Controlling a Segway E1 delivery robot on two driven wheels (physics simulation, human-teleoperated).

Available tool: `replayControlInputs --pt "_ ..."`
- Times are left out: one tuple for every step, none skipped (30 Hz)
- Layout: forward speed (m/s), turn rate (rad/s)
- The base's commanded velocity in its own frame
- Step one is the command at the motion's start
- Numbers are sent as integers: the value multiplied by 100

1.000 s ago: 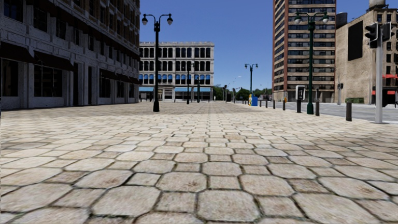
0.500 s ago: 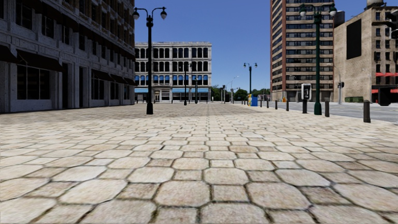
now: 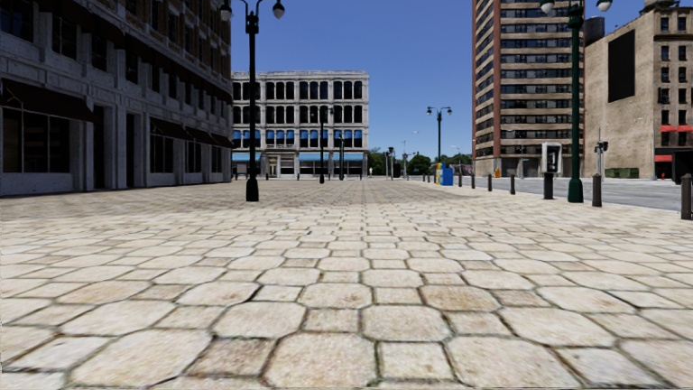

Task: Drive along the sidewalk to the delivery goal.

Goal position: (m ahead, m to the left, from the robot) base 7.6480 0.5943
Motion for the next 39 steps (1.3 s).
replayControlInputs --pt "200 0" --pt "200 0" --pt "200 0" --pt "200 0" --pt "200 0" --pt "200 0" --pt "200 0" --pt "200 0" --pt "200 16" --pt "200 37" --pt "200 45" --pt "200 39" --pt "200 13" --pt "200 0" --pt "200 0" --pt "200 0" --pt "200 0" --pt "200 0" --pt "200 0" --pt "200 0" --pt "200 0" --pt "200 0" --pt "200 0" --pt "200 0" --pt "200 0" --pt "200 0" --pt "200 0" --pt "200 0" --pt "200 0" --pt "200 0" --pt "200 0" --pt "200 0" --pt "200 0" --pt "200 0" --pt "200 0" --pt "200 0" --pt "200 0" --pt "200 0" --pt "200 0"
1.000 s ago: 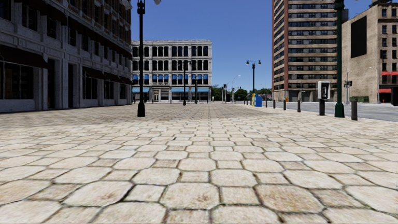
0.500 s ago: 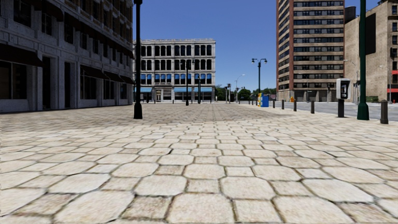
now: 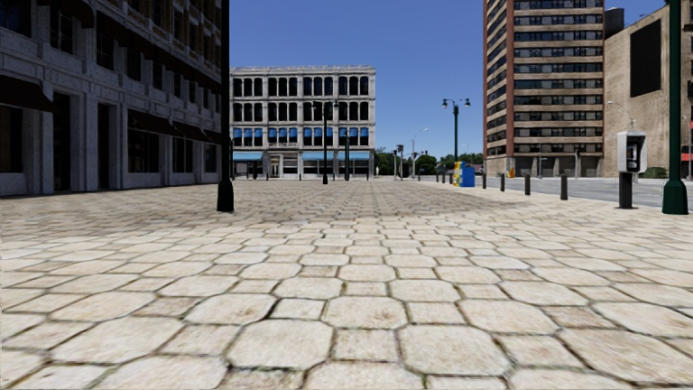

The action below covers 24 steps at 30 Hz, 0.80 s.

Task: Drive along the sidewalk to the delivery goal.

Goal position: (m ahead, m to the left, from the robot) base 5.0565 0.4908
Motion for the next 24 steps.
replayControlInputs --pt "200 0" --pt "200 0" --pt "200 0" --pt "200 0" --pt "200 0" --pt "200 0" --pt "200 0" --pt "200 0" --pt "200 9" --pt "200 9" --pt "200 35" --pt "200 46" --pt "200 48" --pt "200 4" --pt "200 0" --pt "200 0" --pt "200 0" --pt "200 0" --pt "200 0" --pt "200 0" --pt "200 0" --pt "200 0" --pt "200 0" --pt "200 0"
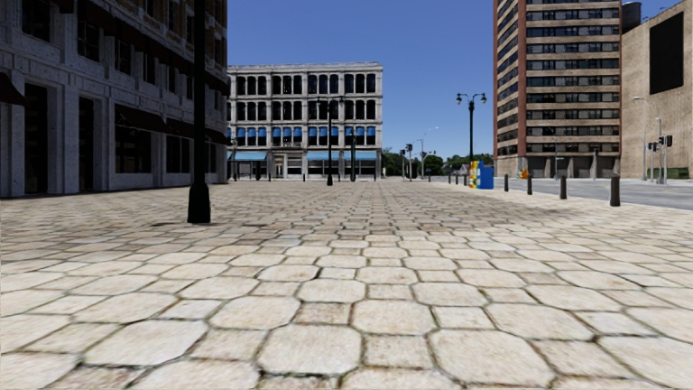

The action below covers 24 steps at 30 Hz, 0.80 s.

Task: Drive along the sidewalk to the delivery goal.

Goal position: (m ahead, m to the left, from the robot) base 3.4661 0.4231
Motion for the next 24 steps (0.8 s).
replayControlInputs --pt "200 0" --pt "200 0" --pt "200 0" --pt "200 0" --pt "200 0" --pt "200 0" --pt "200 0" --pt "200 0" --pt "200 0" --pt "200 0" --pt "200 0" --pt "200 0" --pt "200 0" --pt "200 0" --pt "200 0" --pt "200 0" --pt "200 0" --pt "200 0" --pt "200 0" --pt "200 0" --pt "200 0" --pt "200 0" --pt "200 0" --pt "200 0"
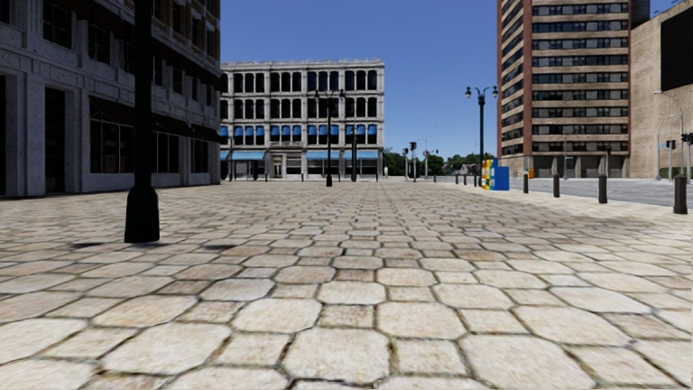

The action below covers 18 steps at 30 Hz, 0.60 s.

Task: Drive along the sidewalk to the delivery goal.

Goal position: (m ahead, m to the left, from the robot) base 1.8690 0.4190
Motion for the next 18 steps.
replayControlInputs --pt "200 0" --pt "200 0" --pt "200 0" --pt "200 0" --pt "200 0" --pt "200 0" --pt "200 0" --pt "200 0" --pt "200 0" --pt "200 0" --pt "200 0" --pt "200 0" --pt "200 0" --pt "200 0" --pt "200 0" --pt "200 0" --pt "200 0" --pt "200 0"
